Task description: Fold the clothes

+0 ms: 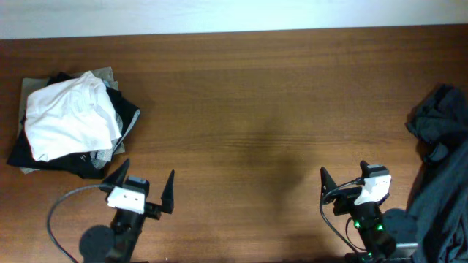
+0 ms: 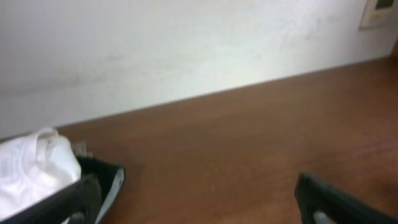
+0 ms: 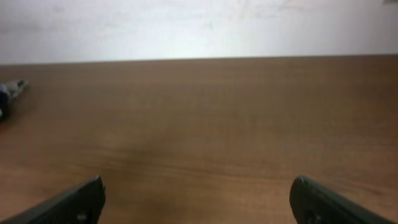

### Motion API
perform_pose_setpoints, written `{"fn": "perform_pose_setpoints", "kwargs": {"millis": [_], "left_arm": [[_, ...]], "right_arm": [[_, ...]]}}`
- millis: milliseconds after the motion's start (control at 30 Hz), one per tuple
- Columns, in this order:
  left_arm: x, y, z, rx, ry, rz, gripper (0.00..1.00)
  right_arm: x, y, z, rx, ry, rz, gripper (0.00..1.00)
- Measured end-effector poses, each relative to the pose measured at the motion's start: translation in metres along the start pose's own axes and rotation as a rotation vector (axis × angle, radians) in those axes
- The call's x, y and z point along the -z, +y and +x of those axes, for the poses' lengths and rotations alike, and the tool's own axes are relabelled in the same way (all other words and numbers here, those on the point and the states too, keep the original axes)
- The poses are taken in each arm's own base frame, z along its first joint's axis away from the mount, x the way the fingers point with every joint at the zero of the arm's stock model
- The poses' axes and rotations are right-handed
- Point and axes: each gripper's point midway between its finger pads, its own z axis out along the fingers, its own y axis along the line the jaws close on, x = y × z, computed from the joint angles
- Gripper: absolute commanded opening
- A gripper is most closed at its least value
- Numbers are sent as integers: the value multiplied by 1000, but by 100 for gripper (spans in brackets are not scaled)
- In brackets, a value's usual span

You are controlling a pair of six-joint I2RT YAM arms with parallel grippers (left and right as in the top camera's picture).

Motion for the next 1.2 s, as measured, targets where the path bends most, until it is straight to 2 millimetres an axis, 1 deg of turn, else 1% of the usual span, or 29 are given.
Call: {"fn": "perform_pose_setpoints", "kwargs": {"millis": [33,67,100,133,167,200,233,267,300,367,433,467,500,567,633,700,733,767,833,900,1033,1133,1200], "left_arm": [[-2,1,-7,15,51,7,99],[-4,2,-10,23,76,9,99],[-13,5,-16,55,186,22,99],[-19,7,-15,75,256,30,99],[-32,11,-24,102,349,42,99],[-39,13,-20,132,451,53,99],[-50,16,-26,151,516,61,99],[-57,18,-27,164,565,67,99],[-62,19,-24,186,638,75,99],[-77,23,-25,207,711,83,99],[-87,25,-23,220,745,90,99],[-88,21,-21,238,752,112,99],[-88,15,-23,258,749,144,99],[-87,11,-25,273,745,167,99],[-78,5,-18,299,794,182,99],[-69,2,-11,316,844,182,99],[-64,2,-7,321,872,177,99],[-63,3,-6,320,878,171,99],[-63,3,-5,315,881,165,99],[-63,-3,-5,295,887,178,99],[-66,-32,-3,191,907,235,99],[-73,-54,2,156,927,290,99],[-76,-64,4,137,936,310,99]], "right_arm": [[3,1,-4,-21,66,4,99],[4,1,-10,-36,122,9,99],[2,2,-20,-48,173,12,99],[2,2,-23,-60,231,18,99],[-8,2,-39,-78,312,20,99],[-10,1,-38,-95,390,26,99],[-18,0,-40,-113,476,33,98],[-24,-1,-43,-123,519,37,99],[-30,-2,-40,-142,611,43,99],[-42,0,-35,-170,717,29,99],[-52,8,-27,-212,801,-22,99],[-56,10,-20,-227,838,-35,99],[-61,7,-10,-253,881,-34,99],[-70,-11,3,-333,978,11,99],[-78,-25,12,-379,1025,45,99],[-81,-28,8,-383,1018,49,99],[-83,-28,2,-378,1004,48,99],[-84,-28,-2,-375,994,47,99],[-84,-29,-3,-373,992,51,99],[-84,-32,-3,-365,993,69,99],[-85,-45,-3,-402,980,163,99],[-80,-70,-4,-490,953,249,99],[-75,-88,-5,-541,935,300,99]]}}
